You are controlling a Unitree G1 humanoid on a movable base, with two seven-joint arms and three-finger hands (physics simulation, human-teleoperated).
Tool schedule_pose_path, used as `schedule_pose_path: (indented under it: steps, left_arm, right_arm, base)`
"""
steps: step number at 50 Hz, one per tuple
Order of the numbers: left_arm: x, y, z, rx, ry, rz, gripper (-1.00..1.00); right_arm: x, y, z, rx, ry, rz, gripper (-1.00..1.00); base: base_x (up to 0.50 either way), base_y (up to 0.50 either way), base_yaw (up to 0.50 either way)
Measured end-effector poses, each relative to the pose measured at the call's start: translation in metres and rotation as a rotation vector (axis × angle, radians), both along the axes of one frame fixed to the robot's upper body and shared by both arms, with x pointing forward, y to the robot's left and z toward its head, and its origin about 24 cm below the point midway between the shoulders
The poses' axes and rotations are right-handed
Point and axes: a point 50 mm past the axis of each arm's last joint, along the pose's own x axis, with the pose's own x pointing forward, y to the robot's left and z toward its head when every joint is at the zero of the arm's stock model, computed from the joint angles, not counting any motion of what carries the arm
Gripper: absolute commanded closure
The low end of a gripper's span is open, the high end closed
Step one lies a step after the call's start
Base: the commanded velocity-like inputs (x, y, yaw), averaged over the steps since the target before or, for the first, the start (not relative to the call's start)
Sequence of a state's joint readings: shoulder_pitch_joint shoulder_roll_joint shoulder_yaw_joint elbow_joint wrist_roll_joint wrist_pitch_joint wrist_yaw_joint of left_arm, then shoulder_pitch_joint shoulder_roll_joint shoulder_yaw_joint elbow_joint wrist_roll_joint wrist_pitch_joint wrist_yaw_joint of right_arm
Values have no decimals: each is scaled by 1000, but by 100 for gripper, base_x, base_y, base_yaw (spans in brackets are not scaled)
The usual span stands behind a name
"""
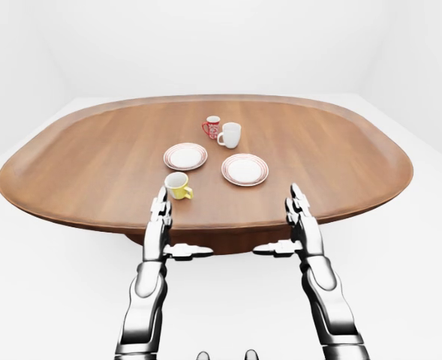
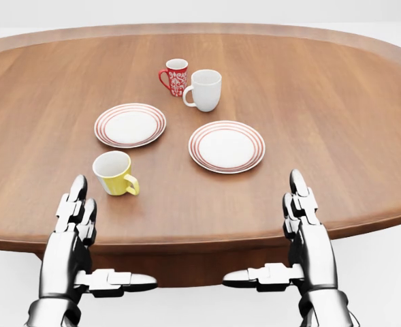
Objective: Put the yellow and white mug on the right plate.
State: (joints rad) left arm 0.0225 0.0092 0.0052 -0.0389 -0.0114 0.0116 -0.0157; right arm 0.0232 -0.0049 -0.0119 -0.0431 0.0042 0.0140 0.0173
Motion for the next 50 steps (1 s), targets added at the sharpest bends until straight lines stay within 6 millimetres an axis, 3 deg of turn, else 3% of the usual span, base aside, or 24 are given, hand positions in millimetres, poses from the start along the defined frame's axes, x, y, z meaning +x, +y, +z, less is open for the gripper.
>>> schedule_pose_path:
  steps: [10, 27, 50]
  left_arm:
    - [-2, 8, 11, 18, -2, 6, -100]
    - [-20, 19, 75, 60, -275, -1, -100]
    - [-27, 22, 92, 82, -353, -1, -100]
  right_arm:
    - [0, -5, 7, 5, 2, 2, -100]
    - [-6, -12, 48, 20, -164, -9, -100]
    - [-17, -12, 77, 10, -291, 0, -100]
  base:
    - [0, 0, 0]
    - [0, 0, 0]
    - [-1, 0, 48]
